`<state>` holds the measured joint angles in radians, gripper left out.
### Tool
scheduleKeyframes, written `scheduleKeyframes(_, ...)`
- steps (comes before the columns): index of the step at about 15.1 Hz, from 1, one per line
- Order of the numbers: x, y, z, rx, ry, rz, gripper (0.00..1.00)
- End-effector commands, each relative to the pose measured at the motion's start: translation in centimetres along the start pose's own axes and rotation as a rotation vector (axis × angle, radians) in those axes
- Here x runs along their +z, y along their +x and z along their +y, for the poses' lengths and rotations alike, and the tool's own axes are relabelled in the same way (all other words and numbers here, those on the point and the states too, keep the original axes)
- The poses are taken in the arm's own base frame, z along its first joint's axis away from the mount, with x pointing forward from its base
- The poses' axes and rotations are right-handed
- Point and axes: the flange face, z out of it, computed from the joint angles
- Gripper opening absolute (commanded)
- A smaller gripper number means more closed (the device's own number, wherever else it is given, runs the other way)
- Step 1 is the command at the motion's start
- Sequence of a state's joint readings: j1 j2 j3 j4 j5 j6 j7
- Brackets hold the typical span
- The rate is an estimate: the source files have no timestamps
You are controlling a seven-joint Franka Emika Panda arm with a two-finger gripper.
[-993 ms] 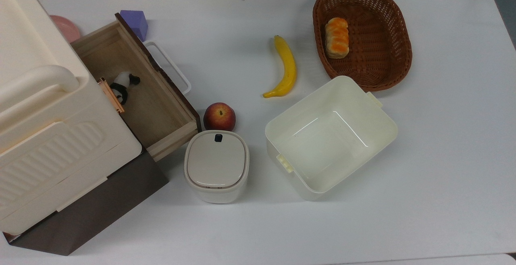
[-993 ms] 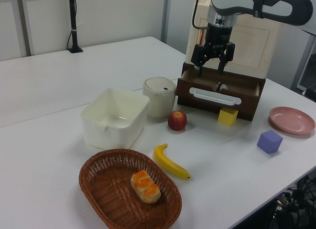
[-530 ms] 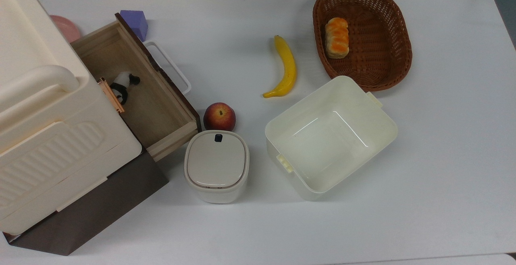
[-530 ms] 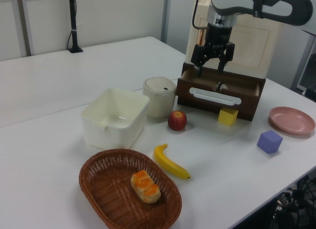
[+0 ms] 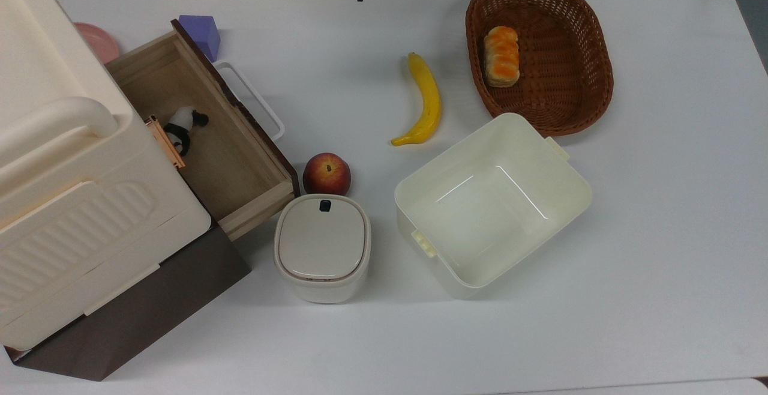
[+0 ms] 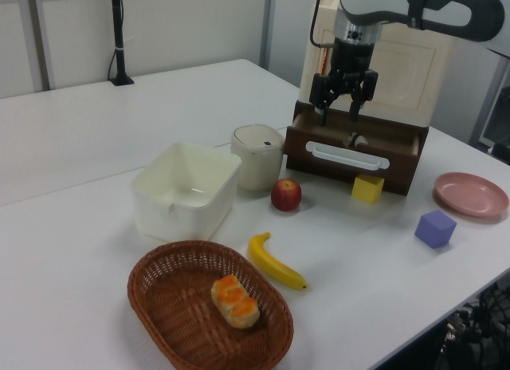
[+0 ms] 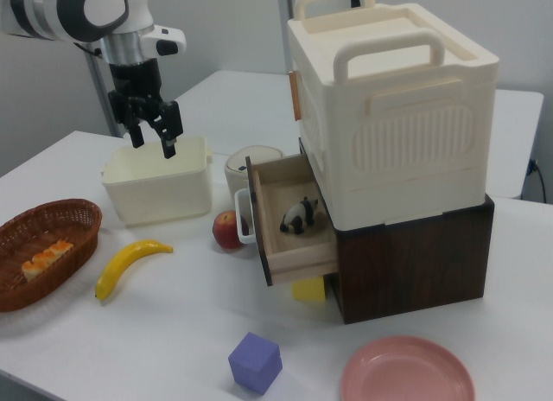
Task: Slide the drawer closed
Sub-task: 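Move the gripper over and lower it to the open drawer's front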
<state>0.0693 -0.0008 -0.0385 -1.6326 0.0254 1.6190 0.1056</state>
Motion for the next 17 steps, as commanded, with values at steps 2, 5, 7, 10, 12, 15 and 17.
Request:
scheduleKeyframes(2,0.3,-0.5,-0.2,-0.025,0.001,-0.027,0.10)
scheduleKeyframes(5,2.7,-0.4,-0.2,0.015,-0.017,-0.076,0.07)
scheduleKeyframes(7,5.0,0.2,1.1,0.134,-0.033,-0.078,0.07)
scheduleKeyframes(10,7.2,1.0,2.8,0.262,-0.030,-0.054,0.06)
scheduleKeyframes(12,8.2,1.8,4.0,0.313,-0.019,0.015,0.05)
scheduleKeyframes(15,9.0,3.0,5.9,0.350,-0.021,0.068,0.04)
scheduleKeyframes(17,10.5,3.8,7.2,0.365,-0.043,0.071,0.04)
